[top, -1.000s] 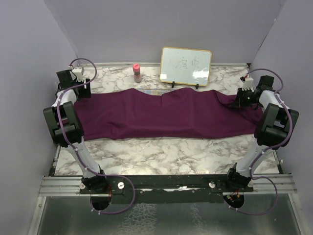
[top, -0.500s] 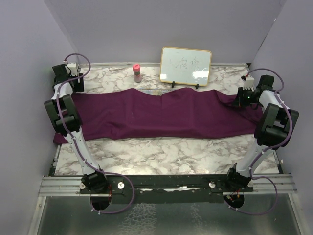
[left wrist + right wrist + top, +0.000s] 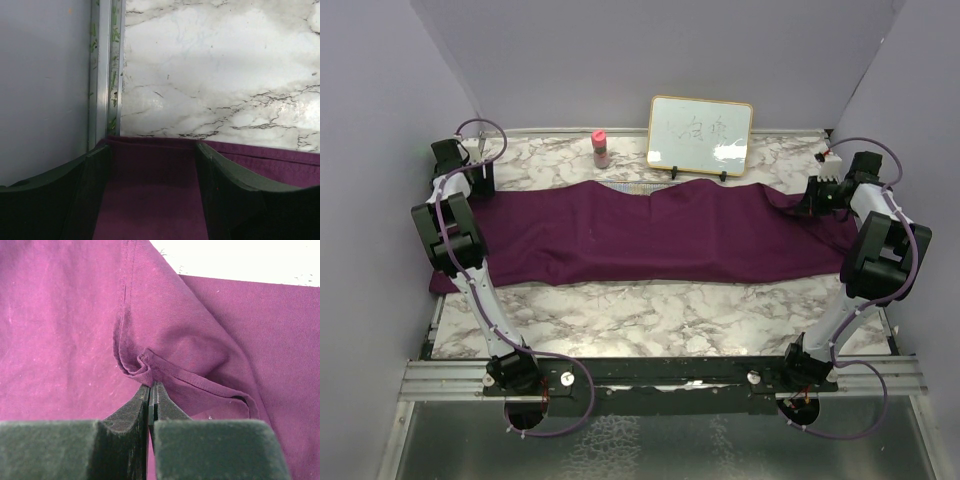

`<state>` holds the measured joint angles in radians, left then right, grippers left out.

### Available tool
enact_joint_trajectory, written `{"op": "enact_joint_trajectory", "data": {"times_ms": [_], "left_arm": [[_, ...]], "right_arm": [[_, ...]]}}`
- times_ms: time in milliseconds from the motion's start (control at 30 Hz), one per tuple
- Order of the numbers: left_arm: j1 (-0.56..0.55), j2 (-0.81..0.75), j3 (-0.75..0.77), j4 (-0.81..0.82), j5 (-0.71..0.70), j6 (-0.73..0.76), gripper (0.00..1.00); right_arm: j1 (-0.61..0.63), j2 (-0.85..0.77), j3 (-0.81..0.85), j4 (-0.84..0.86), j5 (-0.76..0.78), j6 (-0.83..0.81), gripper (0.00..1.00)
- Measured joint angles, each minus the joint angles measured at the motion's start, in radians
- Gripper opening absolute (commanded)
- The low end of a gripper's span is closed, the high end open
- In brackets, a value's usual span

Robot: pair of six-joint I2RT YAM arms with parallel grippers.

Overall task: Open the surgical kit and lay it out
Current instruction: Open the surgical kit at the center of the board.

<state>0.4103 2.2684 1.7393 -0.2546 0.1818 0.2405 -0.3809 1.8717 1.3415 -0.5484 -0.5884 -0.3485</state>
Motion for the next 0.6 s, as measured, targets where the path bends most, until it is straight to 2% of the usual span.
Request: {"op": "enact_joint_trajectory", "data": {"times_ms": [267, 600], "left_arm": [[-0.009, 0.009, 0.007, 0.003, -0.01, 0.001, 0.59], [-0.02, 0.009, -0.015, 0.037, -0.005, -0.008, 0.33]], "right_arm": [[0.0, 0.0, 0.0, 0.0, -0.001, 0.003, 0.01], [0.0, 0.0, 0.0, 0.0, -0.001, 0.002, 0.01]]}}
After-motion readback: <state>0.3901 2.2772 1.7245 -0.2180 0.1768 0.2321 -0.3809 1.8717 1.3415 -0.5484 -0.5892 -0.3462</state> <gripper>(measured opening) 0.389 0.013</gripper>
